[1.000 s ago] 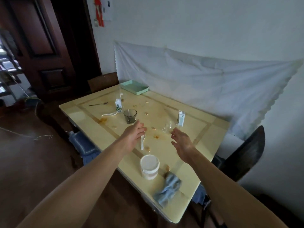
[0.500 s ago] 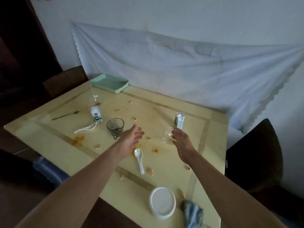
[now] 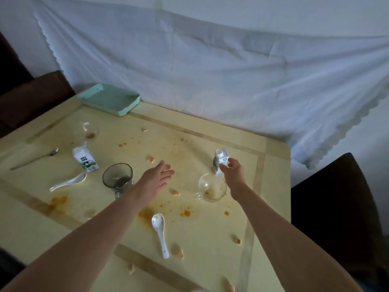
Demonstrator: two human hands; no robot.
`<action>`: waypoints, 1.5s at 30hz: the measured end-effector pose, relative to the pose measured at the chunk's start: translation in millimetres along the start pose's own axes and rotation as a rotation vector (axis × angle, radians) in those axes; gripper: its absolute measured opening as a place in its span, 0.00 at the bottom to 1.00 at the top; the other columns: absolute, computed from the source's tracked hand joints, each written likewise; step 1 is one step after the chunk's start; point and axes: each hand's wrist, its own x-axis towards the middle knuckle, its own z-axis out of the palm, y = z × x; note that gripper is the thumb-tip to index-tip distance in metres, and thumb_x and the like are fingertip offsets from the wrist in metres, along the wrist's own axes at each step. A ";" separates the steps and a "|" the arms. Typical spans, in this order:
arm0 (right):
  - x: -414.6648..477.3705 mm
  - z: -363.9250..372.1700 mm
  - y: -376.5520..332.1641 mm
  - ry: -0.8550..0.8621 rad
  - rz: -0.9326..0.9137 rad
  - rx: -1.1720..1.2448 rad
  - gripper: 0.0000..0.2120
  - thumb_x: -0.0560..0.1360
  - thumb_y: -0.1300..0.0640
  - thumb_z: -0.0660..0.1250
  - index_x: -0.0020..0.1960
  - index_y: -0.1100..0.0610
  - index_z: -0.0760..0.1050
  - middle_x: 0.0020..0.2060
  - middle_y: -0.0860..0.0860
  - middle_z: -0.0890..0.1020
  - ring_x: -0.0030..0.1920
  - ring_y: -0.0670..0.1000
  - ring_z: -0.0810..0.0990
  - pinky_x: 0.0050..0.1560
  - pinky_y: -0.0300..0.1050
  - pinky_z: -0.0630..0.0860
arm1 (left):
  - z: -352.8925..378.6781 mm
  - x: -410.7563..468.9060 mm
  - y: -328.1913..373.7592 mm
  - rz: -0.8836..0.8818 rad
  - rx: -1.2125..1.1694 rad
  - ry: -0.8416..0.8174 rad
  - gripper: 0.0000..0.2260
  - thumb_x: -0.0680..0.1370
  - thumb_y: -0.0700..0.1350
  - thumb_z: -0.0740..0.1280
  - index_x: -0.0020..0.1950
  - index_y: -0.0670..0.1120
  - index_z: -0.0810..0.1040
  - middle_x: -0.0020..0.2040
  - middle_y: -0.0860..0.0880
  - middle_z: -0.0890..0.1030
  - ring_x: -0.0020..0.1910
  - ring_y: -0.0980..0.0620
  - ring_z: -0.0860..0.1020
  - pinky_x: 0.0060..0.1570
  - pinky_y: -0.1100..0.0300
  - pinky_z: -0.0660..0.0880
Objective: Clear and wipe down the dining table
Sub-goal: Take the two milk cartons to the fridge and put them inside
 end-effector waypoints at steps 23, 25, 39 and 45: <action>100.7 55.7 1.1 0.017 -0.291 -0.464 0.23 0.70 0.60 0.69 0.64 0.59 0.69 0.57 0.60 0.77 0.57 0.60 0.73 0.55 0.47 0.68 | -8.3 93.9 19.7 -0.092 0.033 0.077 0.22 0.83 0.51 0.50 0.72 0.41 0.65 0.71 0.45 0.70 0.71 0.47 0.67 0.71 0.52 0.61; 93.2 69.5 -9.2 -0.019 -0.322 -0.458 0.24 0.70 0.60 0.69 0.64 0.59 0.69 0.58 0.59 0.76 0.58 0.60 0.73 0.55 0.47 0.68 | -21.8 92.2 26.8 -0.066 0.042 0.085 0.21 0.83 0.51 0.51 0.72 0.41 0.66 0.71 0.44 0.71 0.71 0.47 0.67 0.72 0.52 0.61; 40.3 241.0 -69.3 -0.148 -0.333 -0.329 0.22 0.71 0.60 0.71 0.62 0.59 0.68 0.53 0.55 0.77 0.48 0.53 0.75 0.45 0.43 0.68 | -209.9 70.7 77.5 0.288 0.248 0.417 0.11 0.78 0.44 0.59 0.55 0.44 0.79 0.53 0.47 0.82 0.54 0.50 0.77 0.54 0.57 0.70; 34.5 336.3 -80.4 -0.268 -0.342 -0.332 0.24 0.69 0.63 0.71 0.63 0.56 0.70 0.55 0.56 0.78 0.52 0.57 0.77 0.49 0.48 0.75 | -318.6 85.4 83.2 0.431 0.511 0.558 0.11 0.75 0.43 0.66 0.57 0.46 0.79 0.54 0.48 0.83 0.55 0.49 0.79 0.58 0.53 0.74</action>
